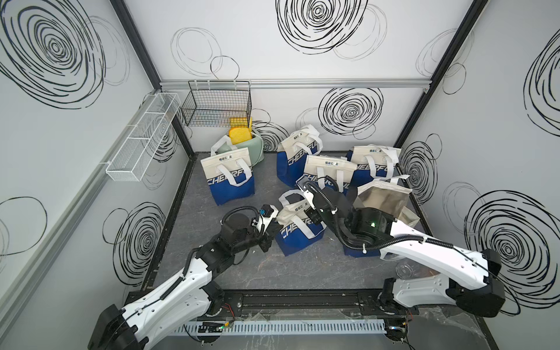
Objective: Open the takeout bag
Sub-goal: Open the takeout bag at the center of the board.
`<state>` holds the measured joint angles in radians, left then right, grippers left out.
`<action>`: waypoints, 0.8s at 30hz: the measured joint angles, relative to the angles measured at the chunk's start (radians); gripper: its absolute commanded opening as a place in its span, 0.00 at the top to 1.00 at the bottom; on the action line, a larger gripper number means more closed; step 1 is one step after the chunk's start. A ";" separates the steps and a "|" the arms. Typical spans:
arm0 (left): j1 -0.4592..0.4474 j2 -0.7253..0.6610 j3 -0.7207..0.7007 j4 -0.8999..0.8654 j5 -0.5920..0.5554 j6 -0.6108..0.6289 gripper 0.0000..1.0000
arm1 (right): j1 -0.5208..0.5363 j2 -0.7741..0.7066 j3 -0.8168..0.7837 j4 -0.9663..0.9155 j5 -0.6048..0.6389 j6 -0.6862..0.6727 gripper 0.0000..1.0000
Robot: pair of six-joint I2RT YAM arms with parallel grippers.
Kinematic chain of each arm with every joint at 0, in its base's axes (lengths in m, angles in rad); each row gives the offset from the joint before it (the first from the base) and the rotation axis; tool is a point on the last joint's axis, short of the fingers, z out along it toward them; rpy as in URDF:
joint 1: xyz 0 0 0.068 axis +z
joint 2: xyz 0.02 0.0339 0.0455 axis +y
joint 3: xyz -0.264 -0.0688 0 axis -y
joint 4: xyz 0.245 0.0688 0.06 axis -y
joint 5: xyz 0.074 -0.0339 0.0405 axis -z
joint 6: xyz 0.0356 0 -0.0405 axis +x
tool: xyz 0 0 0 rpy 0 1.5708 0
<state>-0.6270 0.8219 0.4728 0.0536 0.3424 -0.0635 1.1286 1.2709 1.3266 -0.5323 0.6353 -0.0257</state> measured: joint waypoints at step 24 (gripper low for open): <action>0.001 -0.009 0.006 -0.017 0.043 -0.021 1.00 | 0.112 -0.201 -0.406 0.360 -0.110 -0.183 0.40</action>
<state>-0.6262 0.8131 0.4789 0.0368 0.3851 -0.0849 1.2404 1.0695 0.9203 -0.1722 0.5251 -0.2089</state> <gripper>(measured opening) 0.046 0.611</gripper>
